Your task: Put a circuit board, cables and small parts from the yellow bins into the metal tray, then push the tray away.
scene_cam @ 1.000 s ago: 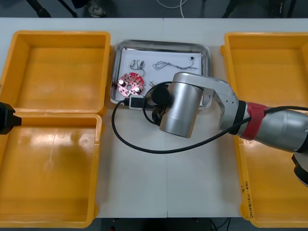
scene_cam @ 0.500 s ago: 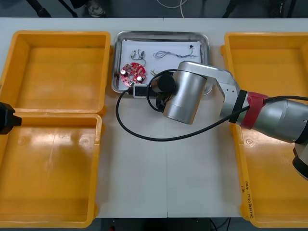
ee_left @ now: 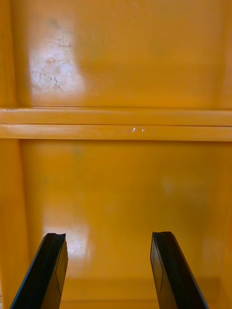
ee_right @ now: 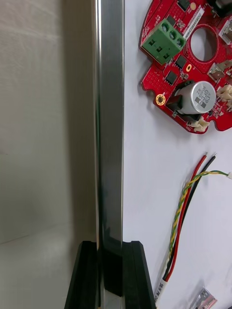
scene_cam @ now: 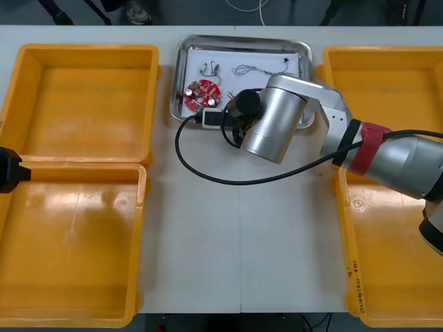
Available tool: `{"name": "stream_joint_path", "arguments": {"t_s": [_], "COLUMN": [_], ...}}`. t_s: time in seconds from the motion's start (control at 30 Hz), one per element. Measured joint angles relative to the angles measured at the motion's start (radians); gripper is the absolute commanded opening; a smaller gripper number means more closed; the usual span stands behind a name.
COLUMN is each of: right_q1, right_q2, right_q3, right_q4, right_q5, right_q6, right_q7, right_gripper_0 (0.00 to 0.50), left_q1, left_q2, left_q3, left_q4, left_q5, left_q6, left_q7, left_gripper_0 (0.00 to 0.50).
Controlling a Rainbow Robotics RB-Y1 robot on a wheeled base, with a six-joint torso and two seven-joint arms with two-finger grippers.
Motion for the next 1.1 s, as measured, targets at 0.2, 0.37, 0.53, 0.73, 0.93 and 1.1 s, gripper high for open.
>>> {"name": "stream_joint_path", "arguments": {"t_s": [0.2, 0.37, 0.53, 0.73, 0.93, 1.1], "right_q1": [-0.007, -0.007, -0.007, -0.008, -0.008, -0.008], "right_q2": [0.000, 0.008, 0.013, 0.013, 0.013, 0.014], "right_q3": [-0.007, -0.021, -0.026, -0.039, -0.040, -0.040], "right_q4": [0.028, 0.041, 0.047, 0.048, 0.049, 0.053], "right_q5": [-0.001, -0.006, -0.007, -0.052, -0.055, -0.056], "right_q6": [-0.023, -0.023, -0.023, -0.023, -0.023, -0.023], "right_q7": [0.024, 0.024, 0.024, 0.024, 0.024, 0.024], "right_gripper_0": [0.000, 0.000, 0.000, 0.000, 0.169, 0.383], "left_q1": [0.000, 0.000, 0.000, 0.000, 0.000, 0.000], "left_q2": [0.000, 0.000, 0.000, 0.000, 0.000, 0.000], "left_q3": [0.000, 0.000, 0.000, 0.000, 0.000, 0.000], "left_q4": [0.000, 0.000, 0.000, 0.000, 0.000, 0.000], "left_q5": [0.000, 0.000, 0.000, 0.000, 0.000, 0.000], "left_q6": [0.000, 0.000, 0.000, 0.000, 0.000, 0.000], "left_q7": [0.000, 0.000, 0.000, 0.000, 0.000, 0.000], "left_gripper_0": [0.500, 0.500, 0.500, 0.500, 0.500, 0.500]}}
